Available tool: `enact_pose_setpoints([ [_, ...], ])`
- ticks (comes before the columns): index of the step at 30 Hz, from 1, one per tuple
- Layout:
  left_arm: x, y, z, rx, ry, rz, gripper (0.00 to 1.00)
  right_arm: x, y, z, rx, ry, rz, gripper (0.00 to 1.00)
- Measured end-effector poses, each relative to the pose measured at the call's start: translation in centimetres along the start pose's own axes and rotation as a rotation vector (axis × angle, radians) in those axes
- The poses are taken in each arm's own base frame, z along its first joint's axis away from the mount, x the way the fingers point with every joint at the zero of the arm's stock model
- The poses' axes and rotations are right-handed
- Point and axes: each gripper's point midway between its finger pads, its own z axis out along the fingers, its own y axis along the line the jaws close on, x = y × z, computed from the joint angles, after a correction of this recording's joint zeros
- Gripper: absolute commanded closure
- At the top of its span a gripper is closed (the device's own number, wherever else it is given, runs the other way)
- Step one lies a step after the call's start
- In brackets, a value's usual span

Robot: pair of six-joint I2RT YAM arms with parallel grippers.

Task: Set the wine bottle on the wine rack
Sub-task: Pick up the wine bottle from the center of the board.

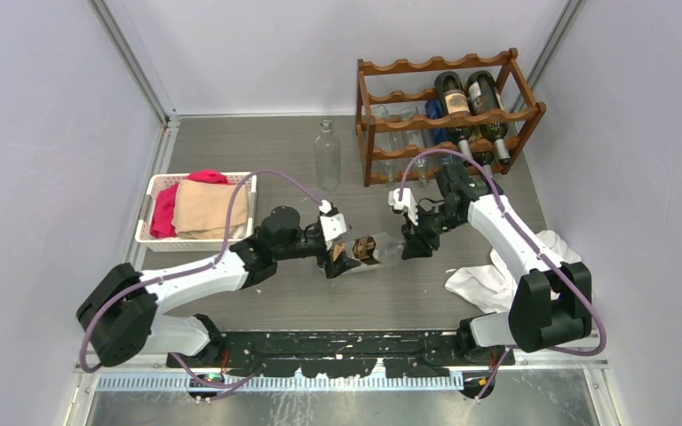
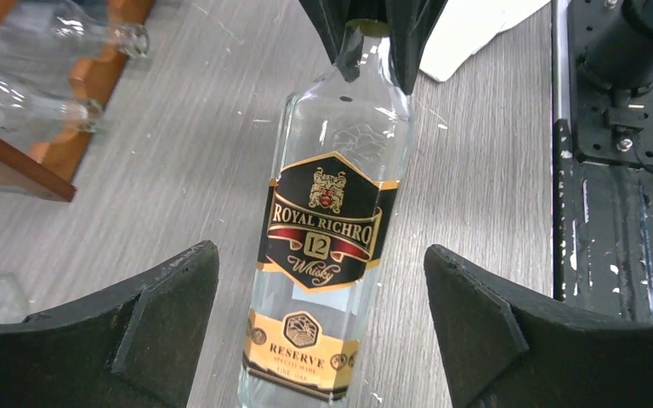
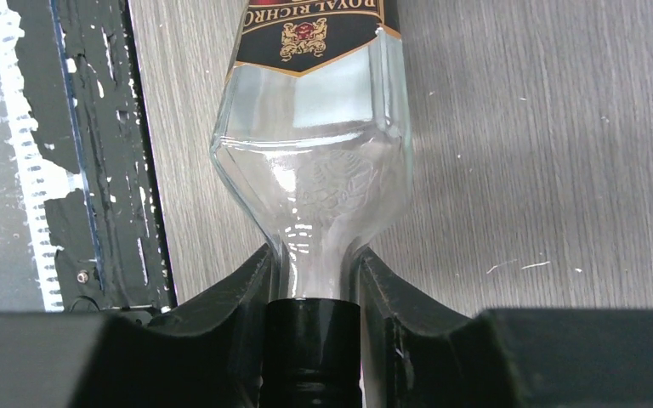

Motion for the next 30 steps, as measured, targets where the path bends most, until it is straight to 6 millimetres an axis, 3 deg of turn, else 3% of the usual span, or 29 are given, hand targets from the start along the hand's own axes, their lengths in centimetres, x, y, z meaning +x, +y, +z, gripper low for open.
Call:
enact_pose_setpoints([
  [11, -4.8, -0.4, -4.6, -0.038, -0.009, 0.032, 0.11, -0.3, -1.0, -1.4, 0.061, -0.085, 0.052, 0.99],
  [17, -4.0, -1.7, -6.9, -0.02, 0.052, 0.012, 0.12, 0.2, -1.8, -2.9, 0.153, -0.145, 0.08, 0.99],
  [25, -3.9, -3.2, -10.1, -0.005, 0.092, 0.056, 0.12, 1.4, -1.4, -2.7, 0.183, -0.193, 0.084, 0.99],
  [28, -3.0, -3.5, -9.8, 0.005, 0.078, 0.052, 0.11, 1.8, -1.2, -2.5, 0.183, -0.219, 0.098, 0.99],
  [30, -1.3, -3.8, -9.2, 0.014, 0.076, 0.033, 0.11, 2.1, -1.1, -2.2, 0.174, -0.234, 0.07, 0.99],
])
